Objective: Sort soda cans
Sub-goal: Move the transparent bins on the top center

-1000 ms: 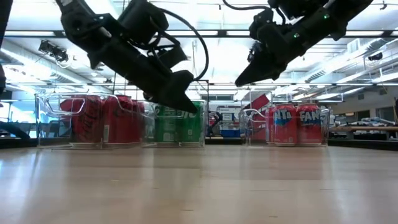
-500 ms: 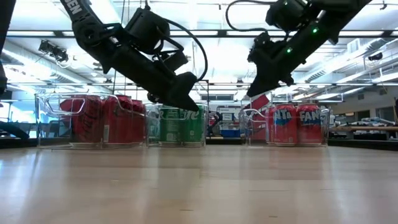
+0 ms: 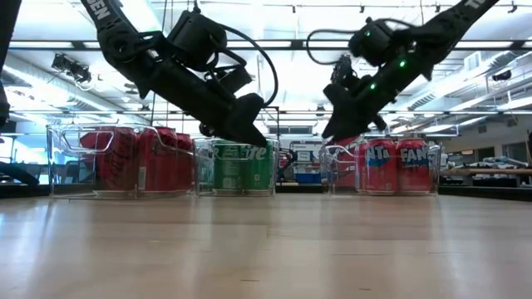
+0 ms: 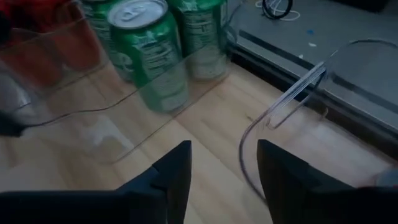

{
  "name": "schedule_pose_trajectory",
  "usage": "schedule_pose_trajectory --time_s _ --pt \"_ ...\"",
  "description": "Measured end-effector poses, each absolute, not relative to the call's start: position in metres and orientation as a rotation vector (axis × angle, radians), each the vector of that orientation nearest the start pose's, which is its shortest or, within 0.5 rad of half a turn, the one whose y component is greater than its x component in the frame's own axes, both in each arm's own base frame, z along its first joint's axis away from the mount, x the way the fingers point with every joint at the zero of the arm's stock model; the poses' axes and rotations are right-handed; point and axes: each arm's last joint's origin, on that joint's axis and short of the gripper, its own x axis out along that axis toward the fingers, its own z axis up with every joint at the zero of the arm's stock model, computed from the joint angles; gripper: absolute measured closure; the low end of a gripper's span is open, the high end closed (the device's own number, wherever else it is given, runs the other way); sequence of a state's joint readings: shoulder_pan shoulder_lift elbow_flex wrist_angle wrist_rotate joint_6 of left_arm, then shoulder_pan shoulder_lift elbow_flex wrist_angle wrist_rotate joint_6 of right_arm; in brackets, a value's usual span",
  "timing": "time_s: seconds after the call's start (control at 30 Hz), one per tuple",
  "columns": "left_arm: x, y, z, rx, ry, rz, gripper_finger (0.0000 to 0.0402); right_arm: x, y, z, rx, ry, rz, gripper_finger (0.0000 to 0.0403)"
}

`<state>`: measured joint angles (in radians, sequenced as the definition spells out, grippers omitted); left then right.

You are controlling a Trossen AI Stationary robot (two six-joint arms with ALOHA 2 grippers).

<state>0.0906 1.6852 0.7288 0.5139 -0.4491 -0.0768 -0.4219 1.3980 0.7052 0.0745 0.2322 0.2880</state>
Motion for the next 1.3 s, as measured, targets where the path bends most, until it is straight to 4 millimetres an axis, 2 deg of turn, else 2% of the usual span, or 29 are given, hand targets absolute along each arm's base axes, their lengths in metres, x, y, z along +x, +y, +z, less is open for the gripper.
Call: schedule_pose_trajectory --time_s 0.2,0.4,0.57,0.8,0.93,1.03,1.2,1.3 --pt "0.324 0.041 0.16 -0.005 0.414 0.508 0.0402 0.261 -0.137 0.19 0.336 0.56 -0.74 0.0265" --pt "0.324 0.04 0.16 -0.009 0.42 0.488 0.0402 0.266 -0.136 0.209 0.322 0.552 -0.715 0.0334" --pt "0.324 0.038 0.16 -0.008 0.423 0.481 0.0402 0.262 -0.14 0.222 0.286 0.573 -0.781 0.0349" --pt "0.324 0.034 0.16 -0.012 0.421 0.47 0.0402 0.254 -0.161 0.2 0.343 0.696 -0.884 0.0394" --pt "0.325 0.032 0.16 -0.011 0.413 0.463 0.0402 0.259 -0.164 0.188 0.387 0.73 -0.792 0.0396" --pt "0.325 0.032 0.161 -0.011 0.411 0.462 0.0402 0.265 -0.163 0.187 0.384 0.716 -0.708 0.0396" --pt "0.325 0.032 0.161 -0.011 0.41 0.462 0.0402 0.271 -0.147 0.191 0.341 0.727 -0.605 0.0401" --pt "0.325 0.032 0.161 -0.011 0.41 0.462 0.0402 0.273 -0.135 0.195 0.357 0.731 -0.484 0.0402"
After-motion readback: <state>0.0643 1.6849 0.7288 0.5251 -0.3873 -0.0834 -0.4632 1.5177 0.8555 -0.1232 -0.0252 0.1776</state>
